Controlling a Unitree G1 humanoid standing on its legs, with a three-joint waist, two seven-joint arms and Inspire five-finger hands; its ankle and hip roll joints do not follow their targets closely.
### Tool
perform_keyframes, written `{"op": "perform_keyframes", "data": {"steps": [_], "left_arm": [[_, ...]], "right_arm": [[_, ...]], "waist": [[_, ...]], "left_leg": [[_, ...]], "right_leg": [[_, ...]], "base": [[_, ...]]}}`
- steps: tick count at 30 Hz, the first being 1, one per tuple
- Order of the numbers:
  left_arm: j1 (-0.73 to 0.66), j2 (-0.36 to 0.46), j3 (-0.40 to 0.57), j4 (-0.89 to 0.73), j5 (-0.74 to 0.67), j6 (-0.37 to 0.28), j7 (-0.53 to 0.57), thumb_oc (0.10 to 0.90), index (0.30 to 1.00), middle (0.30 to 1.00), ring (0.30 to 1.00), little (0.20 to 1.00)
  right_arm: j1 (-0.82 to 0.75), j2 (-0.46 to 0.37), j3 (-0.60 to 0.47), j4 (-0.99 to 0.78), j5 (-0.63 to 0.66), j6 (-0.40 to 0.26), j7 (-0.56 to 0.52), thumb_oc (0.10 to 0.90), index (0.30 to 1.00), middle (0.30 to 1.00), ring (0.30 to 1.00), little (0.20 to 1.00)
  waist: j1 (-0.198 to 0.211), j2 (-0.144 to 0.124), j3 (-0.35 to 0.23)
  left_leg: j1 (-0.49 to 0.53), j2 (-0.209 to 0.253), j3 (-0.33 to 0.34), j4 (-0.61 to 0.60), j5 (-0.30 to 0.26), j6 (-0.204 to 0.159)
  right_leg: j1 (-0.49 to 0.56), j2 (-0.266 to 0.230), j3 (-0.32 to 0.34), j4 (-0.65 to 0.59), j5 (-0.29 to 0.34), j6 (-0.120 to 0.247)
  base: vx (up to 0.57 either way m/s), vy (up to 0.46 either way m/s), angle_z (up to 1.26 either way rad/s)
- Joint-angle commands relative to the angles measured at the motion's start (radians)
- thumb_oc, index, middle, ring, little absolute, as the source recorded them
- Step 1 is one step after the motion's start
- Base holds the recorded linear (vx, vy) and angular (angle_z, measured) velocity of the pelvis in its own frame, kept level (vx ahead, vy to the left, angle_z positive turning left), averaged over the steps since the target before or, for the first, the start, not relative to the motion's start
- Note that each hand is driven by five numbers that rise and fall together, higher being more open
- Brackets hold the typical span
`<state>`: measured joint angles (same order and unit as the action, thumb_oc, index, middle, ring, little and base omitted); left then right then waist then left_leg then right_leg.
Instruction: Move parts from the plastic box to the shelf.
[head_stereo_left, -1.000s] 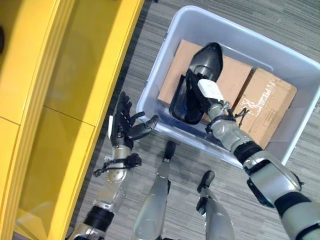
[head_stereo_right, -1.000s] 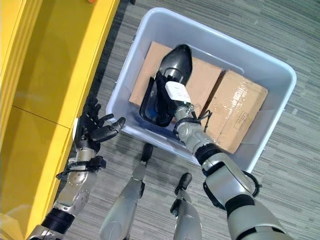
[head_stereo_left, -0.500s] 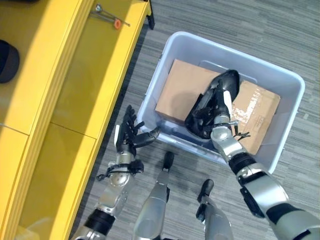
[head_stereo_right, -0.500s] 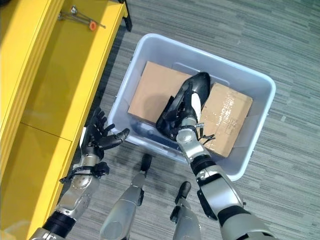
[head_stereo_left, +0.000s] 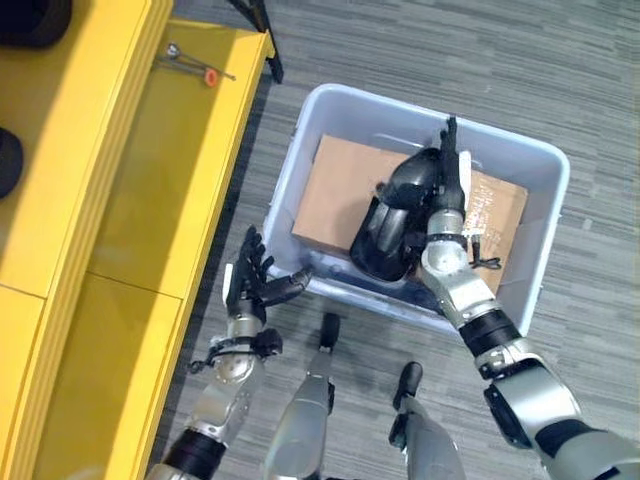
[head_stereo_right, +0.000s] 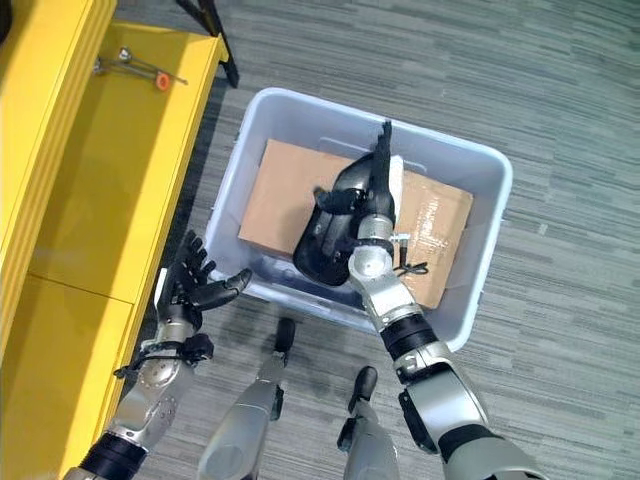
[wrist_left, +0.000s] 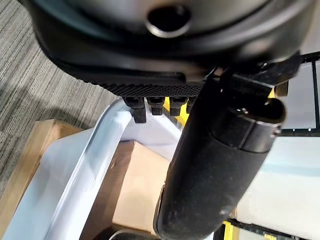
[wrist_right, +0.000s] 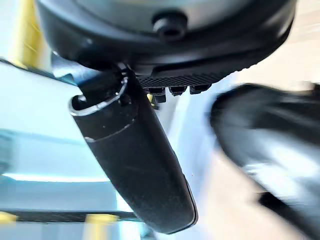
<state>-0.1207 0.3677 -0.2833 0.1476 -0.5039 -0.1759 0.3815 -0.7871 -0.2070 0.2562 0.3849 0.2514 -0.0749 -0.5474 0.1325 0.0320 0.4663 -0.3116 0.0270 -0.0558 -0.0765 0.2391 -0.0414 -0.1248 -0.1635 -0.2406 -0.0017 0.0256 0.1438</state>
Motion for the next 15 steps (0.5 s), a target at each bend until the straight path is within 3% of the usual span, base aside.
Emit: {"op": "perform_keyframes", "data": {"steps": [1,8,15], "left_arm": [[0.028,0.011,0.010,-0.066,0.016,-0.037,-0.019,0.900,1.000,1.000,1.000,1.000],[0.068,0.027,0.030,-0.090,0.017,-0.034,-0.047,0.900,1.000,1.000,1.000,1.000],[0.112,0.031,0.064,-0.111,0.022,-0.041,-0.087,0.900,1.000,1.000,1.000,1.000]], "right_arm": [[-0.051,-0.007,0.014,-0.114,0.006,-0.159,-0.001,0.900,1.000,1.000,1.000,1.000],[-0.005,-0.058,0.056,-0.245,-0.021,-0.146,0.084,0.900,1.000,1.000,1.000,1.000],[0.055,-0.239,0.109,-0.270,-0.148,-0.105,0.210,0.900,1.000,1.000,1.000,1.000]], "waist": [[-0.005,-0.048,-0.080],[-0.034,-0.052,-0.110],[-0.056,-0.061,-0.115]], "left_leg": [[0.066,0.055,0.031,-0.005,-0.073,-0.021],[0.098,0.057,0.055,-0.007,-0.084,-0.015],[0.108,0.064,0.073,-0.007,-0.088,-0.015]], "right_leg": [[-0.065,-0.042,0.009,-0.002,0.111,0.012],[-0.062,-0.041,0.037,0.006,0.110,0.012],[-0.073,-0.036,0.055,0.014,0.112,0.013]], "base": [[0.02,0.007,-0.18],[0.02,0.010,-0.10],[0.00,-0.011,-0.07]]}}
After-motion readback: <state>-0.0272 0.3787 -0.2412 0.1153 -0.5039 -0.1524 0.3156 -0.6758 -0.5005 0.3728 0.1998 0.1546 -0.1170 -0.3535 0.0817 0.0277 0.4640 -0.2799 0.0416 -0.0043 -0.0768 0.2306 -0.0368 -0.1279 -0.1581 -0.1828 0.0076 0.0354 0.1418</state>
